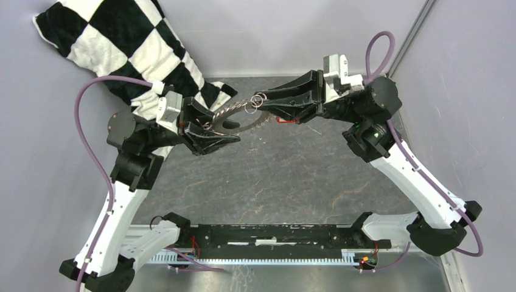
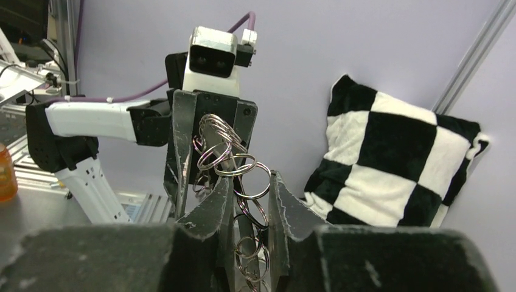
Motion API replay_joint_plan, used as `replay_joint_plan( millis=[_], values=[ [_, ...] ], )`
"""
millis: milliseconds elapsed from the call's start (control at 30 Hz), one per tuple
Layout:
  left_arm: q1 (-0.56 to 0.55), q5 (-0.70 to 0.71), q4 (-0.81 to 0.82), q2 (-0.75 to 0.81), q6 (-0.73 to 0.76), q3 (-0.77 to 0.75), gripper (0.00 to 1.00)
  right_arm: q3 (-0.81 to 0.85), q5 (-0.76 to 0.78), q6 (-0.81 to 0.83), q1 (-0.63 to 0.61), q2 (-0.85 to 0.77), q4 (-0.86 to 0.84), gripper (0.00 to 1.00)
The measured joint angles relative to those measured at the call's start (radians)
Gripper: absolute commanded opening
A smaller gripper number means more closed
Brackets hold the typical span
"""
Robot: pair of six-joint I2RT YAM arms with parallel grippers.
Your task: Put the keys on the keyring
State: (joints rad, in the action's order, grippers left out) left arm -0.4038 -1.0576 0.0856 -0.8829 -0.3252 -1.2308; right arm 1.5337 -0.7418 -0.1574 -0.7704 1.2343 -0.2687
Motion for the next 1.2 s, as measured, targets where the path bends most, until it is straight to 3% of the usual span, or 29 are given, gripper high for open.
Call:
replay_joint_plan(
  millis=[167, 433, 533, 700, 833, 867, 933, 967, 1000, 1100, 1200],
  values=[
    [0.0, -0.021, -0.039, 0.006, 0.014, 0.0, 0.47, 0.041, -0.021, 0.022, 0.0, 0.02, 0.108, 0.01],
    [0.0, -0.035, -0.063, -0.003, 0.041, 0.011, 0.65, 0.056, -0.045, -0.066, 0.0, 0.086, 0.129, 0.01],
    [0.0, -0.035, -0.142, -0.012, 0.12, 0.011, 0.66, 0.056, -0.044, -0.088, -0.002, 0.101, 0.131, 0.01],
    [0.0, -0.029, -0.288, -0.029, 0.259, 0.013, 0.5, 0.056, -0.043, -0.108, -0.014, 0.103, 0.132, 0.01],
    [0.0, -0.014, -0.329, -0.036, 0.286, 0.019, 0.45, 0.056, -0.043, -0.116, -0.028, 0.104, 0.13, 0.01],
    [0.0, -0.012, -0.334, -0.036, 0.288, 0.02, 0.38, 0.056, -0.042, -0.12, -0.034, 0.104, 0.129, 0.01],
    [0.0, -0.007, -0.34, -0.037, 0.292, 0.021, 0.1, 0.056, -0.041, -0.127, -0.044, 0.104, 0.128, 0.01],
    [0.0, -0.002, -0.341, -0.037, 0.296, 0.022, 0.03, 0.056, -0.04, -0.129, -0.048, 0.104, 0.128, 0.01],
    [0.0, 0.002, -0.343, -0.037, 0.298, 0.022, 0.02, 0.056, -0.037, -0.13, -0.05, 0.104, 0.128, 0.04],
    [0.0, 0.009, -0.342, -0.037, 0.3, 0.022, 0.02, 0.056, -0.031, -0.13, -0.051, 0.104, 0.132, 0.3],
    [0.001, 0.001, -0.328, -0.036, 0.282, 0.024, 0.02, 0.055, -0.014, -0.119, -0.052, 0.1, 0.145, 0.46]
  ],
)
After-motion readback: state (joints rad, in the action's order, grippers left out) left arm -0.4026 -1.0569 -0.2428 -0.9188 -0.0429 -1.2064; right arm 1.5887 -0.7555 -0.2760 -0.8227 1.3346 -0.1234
